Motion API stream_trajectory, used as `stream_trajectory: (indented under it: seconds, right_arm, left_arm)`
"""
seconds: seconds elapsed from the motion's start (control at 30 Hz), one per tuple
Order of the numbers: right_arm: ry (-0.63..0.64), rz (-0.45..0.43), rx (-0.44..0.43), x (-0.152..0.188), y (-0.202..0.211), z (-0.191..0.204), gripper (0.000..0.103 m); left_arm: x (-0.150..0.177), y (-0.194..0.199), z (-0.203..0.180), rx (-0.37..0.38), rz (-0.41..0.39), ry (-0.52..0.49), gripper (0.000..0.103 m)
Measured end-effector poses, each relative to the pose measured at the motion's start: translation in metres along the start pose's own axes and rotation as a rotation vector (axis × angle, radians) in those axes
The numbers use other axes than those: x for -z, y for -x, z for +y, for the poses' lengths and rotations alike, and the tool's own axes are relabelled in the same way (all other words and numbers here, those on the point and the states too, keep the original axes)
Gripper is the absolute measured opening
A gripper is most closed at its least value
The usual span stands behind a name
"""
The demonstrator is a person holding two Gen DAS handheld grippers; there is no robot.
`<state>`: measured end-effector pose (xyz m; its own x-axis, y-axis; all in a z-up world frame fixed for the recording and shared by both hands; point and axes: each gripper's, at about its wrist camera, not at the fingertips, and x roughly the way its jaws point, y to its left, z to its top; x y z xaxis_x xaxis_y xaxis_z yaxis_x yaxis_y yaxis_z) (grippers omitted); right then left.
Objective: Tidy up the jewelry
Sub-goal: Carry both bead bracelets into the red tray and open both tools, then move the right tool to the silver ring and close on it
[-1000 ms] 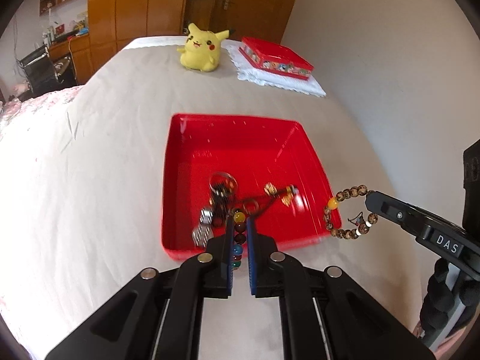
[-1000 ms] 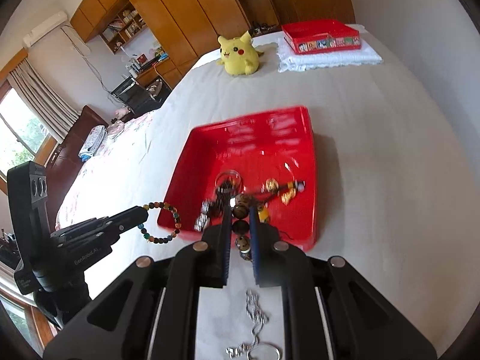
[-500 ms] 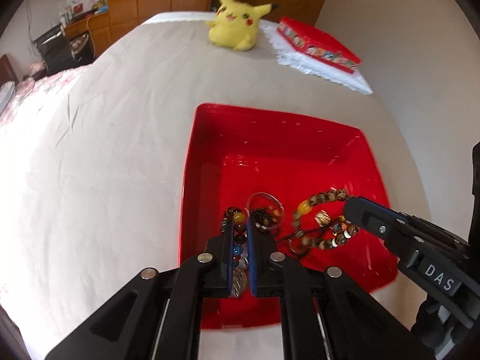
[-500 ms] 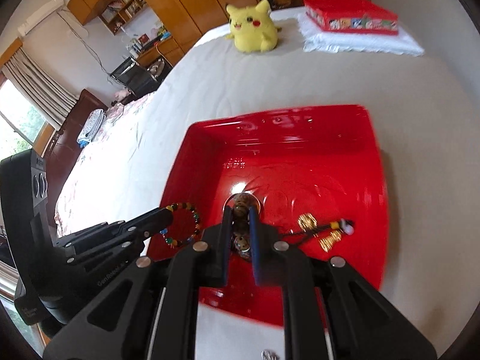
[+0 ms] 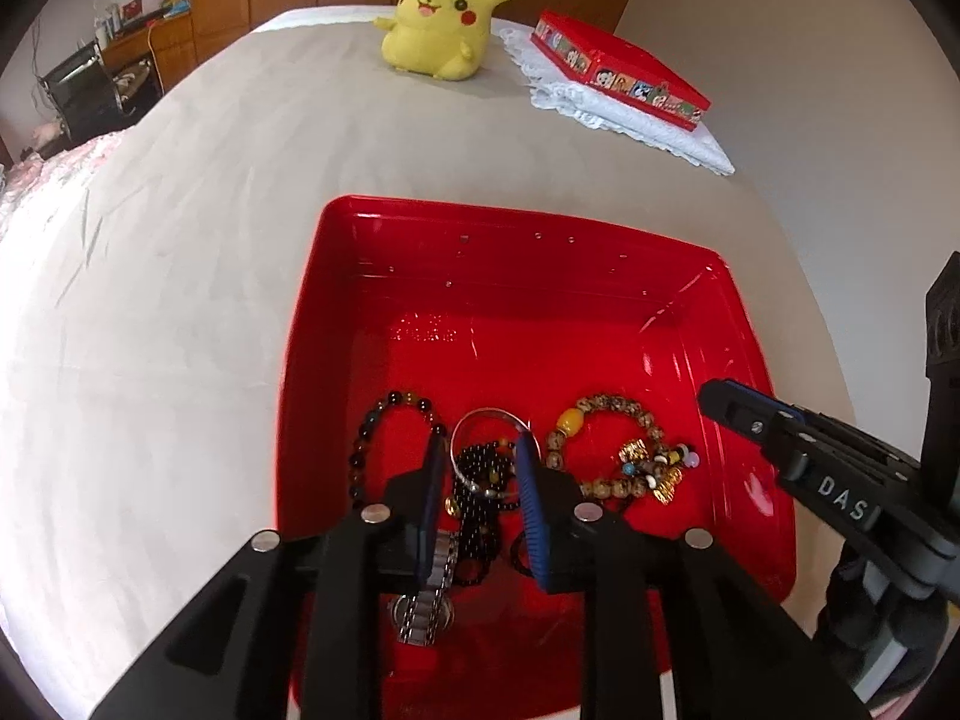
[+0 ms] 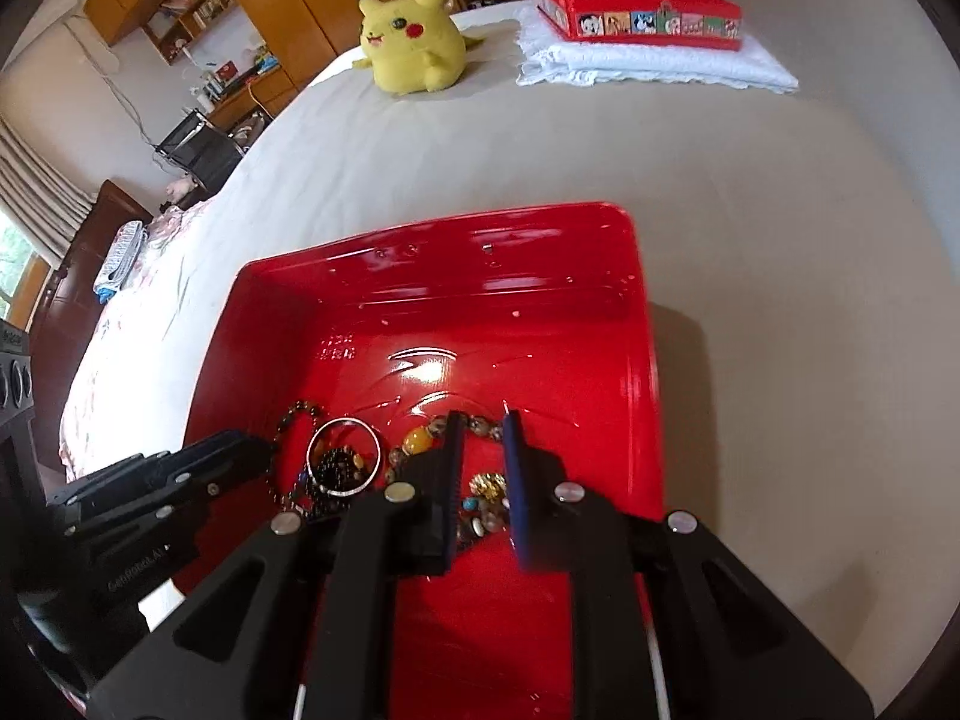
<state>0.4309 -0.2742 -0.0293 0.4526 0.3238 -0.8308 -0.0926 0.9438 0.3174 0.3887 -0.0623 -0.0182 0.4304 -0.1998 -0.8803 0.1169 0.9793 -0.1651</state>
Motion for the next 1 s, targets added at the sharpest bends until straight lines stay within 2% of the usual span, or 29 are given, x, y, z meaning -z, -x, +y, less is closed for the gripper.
stream_trajectory:
  seconds: [0.1, 0.2, 0.33, 0.47, 0.8, 1.0]
  right_arm:
    - [0.012, -0.013, -0.016, 0.012, 0.015, -0.003, 0.013]
    - [0.026, -0.02, -0.017, 0.029, 0.032, -0.003, 0.013]
    - [0.047, -0.053, -0.049, 0.064, 0.061, -0.004, 0.013]
    - [0.068, -0.042, -0.069, 0.102, 0.081, -0.003, 0.014]
    - [0.077, 0.045, -0.091, 0.199, 0.094, -0.006, 0.014]
    - [0.077, 0.092, -0.118, 0.239, 0.094, -0.004, 0.014]
  left_arm:
    - [0.011, 0.015, 0.001, 0.004, -0.022, 0.0, 0.029]
    - [0.032, 0.034, 0.002, -0.009, -0.046, -0.011, 0.04]
    - [0.073, 0.059, 0.006, -0.012, -0.071, -0.002, 0.052]
    - [0.116, 0.074, 0.01, -0.033, -0.084, -0.018, 0.06]
    - [0.203, 0.08, 0.008, -0.073, -0.052, -0.047, 0.061]
    - [0.235, 0.076, -0.001, -0.061, -0.015, -0.071, 0.061]
